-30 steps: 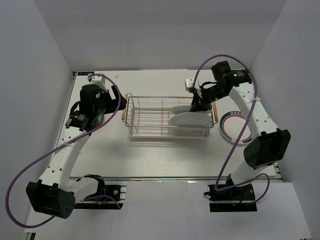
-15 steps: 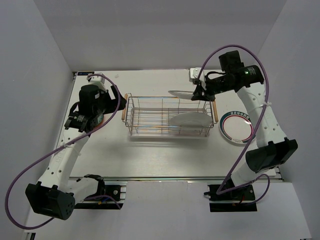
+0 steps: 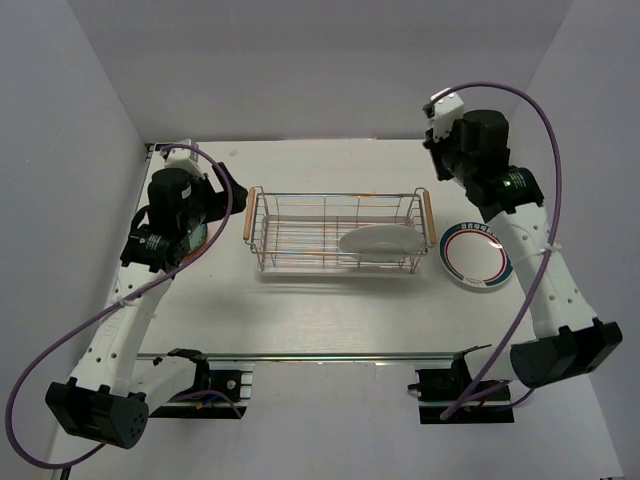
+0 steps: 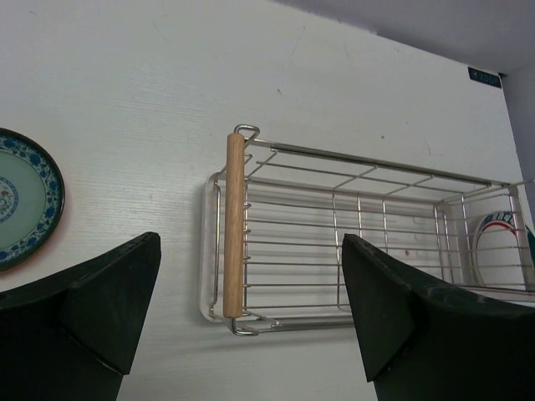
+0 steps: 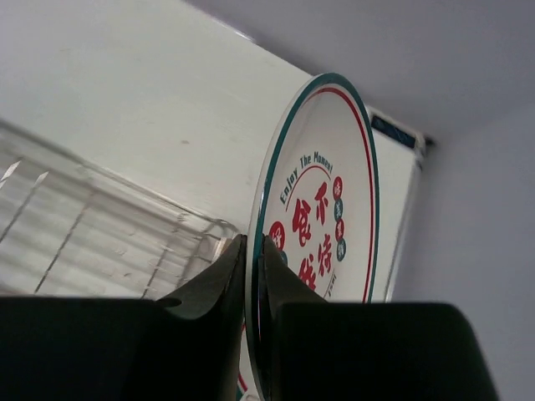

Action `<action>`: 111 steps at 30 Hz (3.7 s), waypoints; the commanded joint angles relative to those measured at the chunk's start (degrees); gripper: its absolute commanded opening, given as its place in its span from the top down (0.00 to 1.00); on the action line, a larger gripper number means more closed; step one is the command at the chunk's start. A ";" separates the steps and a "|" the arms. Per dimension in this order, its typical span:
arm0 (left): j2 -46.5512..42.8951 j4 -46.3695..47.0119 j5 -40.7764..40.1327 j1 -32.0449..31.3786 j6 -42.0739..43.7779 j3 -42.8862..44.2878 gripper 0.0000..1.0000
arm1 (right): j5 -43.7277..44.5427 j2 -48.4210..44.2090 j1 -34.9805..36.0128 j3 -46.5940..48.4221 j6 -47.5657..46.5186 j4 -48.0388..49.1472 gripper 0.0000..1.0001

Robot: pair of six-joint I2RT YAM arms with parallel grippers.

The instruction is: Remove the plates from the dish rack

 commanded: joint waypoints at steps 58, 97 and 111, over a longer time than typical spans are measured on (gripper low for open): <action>-1.50 0.03 -5.17 -0.36 -0.36 -0.27 0.02 | 18.43 7.80 -8.57 -3.89 26.66 1.77 0.11; -0.27 -8.67 -3.94 -0.36 -2.73 4.39 0.02 | -55.43 13.94 -3.92 2.54 -42.44 -38.30 0.26; 2.28 -9.11 -4.47 -0.36 -2.64 4.83 0.02 | -55.79 19.57 -3.47 2.27 -41.21 -38.30 0.62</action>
